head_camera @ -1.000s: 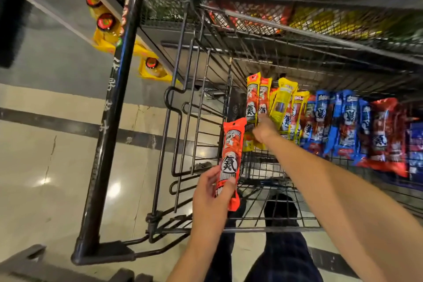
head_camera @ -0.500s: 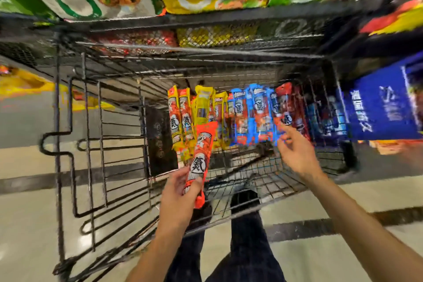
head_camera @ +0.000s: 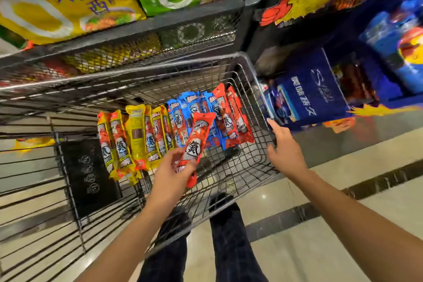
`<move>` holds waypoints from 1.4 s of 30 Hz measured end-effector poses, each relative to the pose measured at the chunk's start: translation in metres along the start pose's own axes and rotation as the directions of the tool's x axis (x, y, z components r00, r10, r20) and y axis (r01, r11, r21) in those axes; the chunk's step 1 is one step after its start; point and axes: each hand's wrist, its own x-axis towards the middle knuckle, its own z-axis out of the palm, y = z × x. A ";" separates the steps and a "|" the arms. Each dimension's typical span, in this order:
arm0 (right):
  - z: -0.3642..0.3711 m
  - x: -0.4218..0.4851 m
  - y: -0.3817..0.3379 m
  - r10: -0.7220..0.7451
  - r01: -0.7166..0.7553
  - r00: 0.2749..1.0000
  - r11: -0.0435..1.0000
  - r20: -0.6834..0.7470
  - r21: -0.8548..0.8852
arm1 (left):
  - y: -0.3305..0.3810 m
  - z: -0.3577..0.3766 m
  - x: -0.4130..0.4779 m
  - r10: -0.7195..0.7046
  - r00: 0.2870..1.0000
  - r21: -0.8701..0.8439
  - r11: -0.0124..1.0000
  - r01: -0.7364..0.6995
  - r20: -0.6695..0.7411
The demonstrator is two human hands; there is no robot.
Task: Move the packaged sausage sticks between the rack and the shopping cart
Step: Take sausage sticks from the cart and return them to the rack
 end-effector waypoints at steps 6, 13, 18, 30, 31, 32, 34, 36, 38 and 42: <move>0.009 0.002 0.007 -0.028 0.029 0.999 0.999 -0.042 0.036 | 0.012 0.062 0.040 0.061 0.998 0.061 0.996 -0.061 -0.002; 0.015 0.008 0.016 -0.037 0.038 0.996 0.999 -0.080 0.018 | -0.017 0.147 0.101 0.148 0.988 0.129 0.982 -0.140 -0.053; 0.019 0.010 0.022 -0.040 0.043 0.994 0.999 -0.101 0.021 | -0.034 0.191 0.132 0.134 0.989 0.162 0.979 -0.123 -0.059; 0.016 0.012 0.024 -0.053 0.052 0.996 0.998 -0.077 -0.020 | -0.034 0.208 0.154 0.117 0.993 0.515 0.851 -0.100 -0.001; 0.015 0.012 0.024 -0.056 0.055 0.996 0.998 -0.070 -0.023 | -0.033 0.206 0.154 0.115 0.993 0.503 0.858 -0.107 0.016; 0.015 0.012 0.023 -0.062 0.060 0.996 0.998 -0.067 -0.028 | -0.030 0.204 0.154 0.096 0.995 0.480 0.872 -0.099 0.030; 0.014 0.014 0.022 -0.063 0.060 0.996 0.998 -0.071 -0.035 | -0.024 0.199 0.154 0.050 0.998 0.443 0.894 -0.062 0.039; 0.014 0.016 0.024 -0.056 0.053 0.996 0.998 -0.077 -0.037 | -0.016 0.193 0.150 0.025 0.998 0.419 0.907 -0.045 0.053; 0.013 0.015 0.025 -0.043 0.040 0.996 0.999 -0.082 -0.036 | -0.007 0.182 0.140 0.059 0.996 0.312 0.947 -0.077 0.067; 0.014 0.016 0.028 -0.032 0.026 0.998 0.992 -0.050 -0.121 | 0.016 0.140 0.096 0.162 0.974 0.164 0.968 -0.188 0.161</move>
